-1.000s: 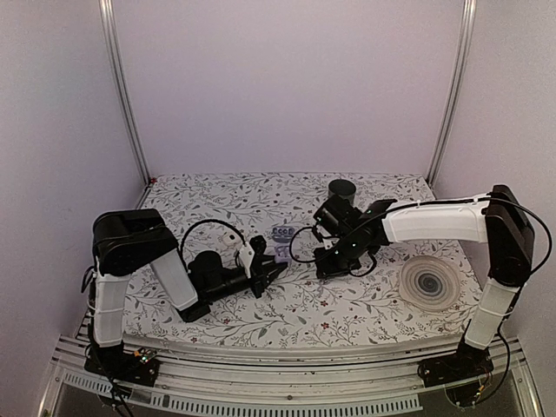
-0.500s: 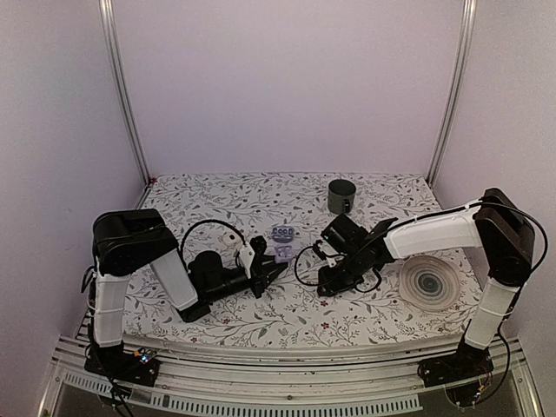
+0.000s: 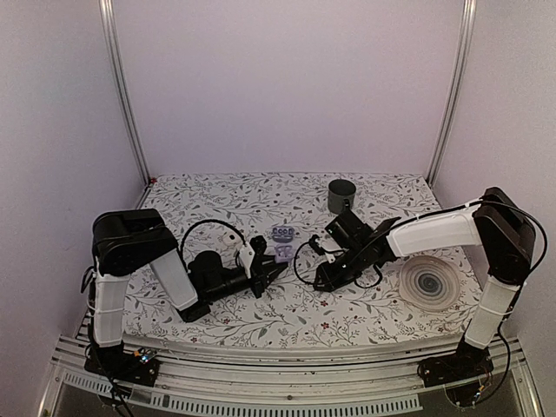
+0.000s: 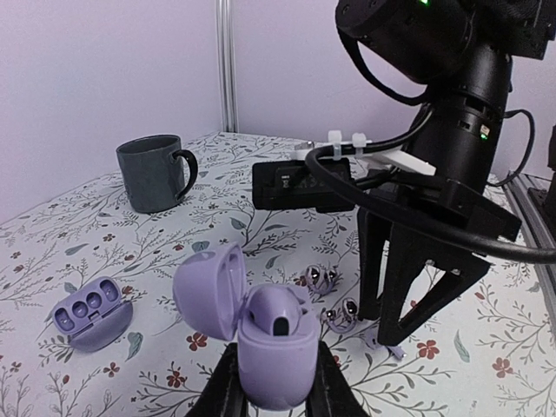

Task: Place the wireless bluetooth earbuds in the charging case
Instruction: Adjust the right earbud at the center of the board.

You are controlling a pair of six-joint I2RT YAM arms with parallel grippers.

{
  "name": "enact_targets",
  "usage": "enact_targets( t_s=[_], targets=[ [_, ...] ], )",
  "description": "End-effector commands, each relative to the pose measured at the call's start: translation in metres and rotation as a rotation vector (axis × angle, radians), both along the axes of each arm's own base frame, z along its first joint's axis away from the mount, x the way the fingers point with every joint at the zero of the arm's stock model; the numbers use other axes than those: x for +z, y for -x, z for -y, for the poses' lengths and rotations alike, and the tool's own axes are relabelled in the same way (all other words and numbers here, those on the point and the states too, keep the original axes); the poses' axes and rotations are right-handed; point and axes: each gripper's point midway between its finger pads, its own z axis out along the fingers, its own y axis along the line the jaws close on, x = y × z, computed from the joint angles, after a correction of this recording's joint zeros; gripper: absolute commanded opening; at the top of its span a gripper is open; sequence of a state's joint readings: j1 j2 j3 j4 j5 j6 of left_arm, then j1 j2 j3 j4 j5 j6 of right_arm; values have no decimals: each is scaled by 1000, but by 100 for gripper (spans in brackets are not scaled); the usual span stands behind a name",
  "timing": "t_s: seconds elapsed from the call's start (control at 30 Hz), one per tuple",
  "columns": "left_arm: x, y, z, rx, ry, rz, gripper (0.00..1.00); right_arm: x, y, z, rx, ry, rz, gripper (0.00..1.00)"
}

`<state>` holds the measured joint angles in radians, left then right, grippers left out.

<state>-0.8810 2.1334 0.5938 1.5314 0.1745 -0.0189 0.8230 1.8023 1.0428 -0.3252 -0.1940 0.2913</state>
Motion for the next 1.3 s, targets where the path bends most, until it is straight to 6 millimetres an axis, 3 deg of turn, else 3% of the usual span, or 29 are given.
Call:
enact_targets(
  t_s=[0.0,1.27],
  targets=[
    [86,11,-6,-14,250,211,0,3,-2,-2,43,-10,36,33],
    [87,11,-7,-14,251,213,0,-20,-1,-1,71,24,21,27]
  ],
)
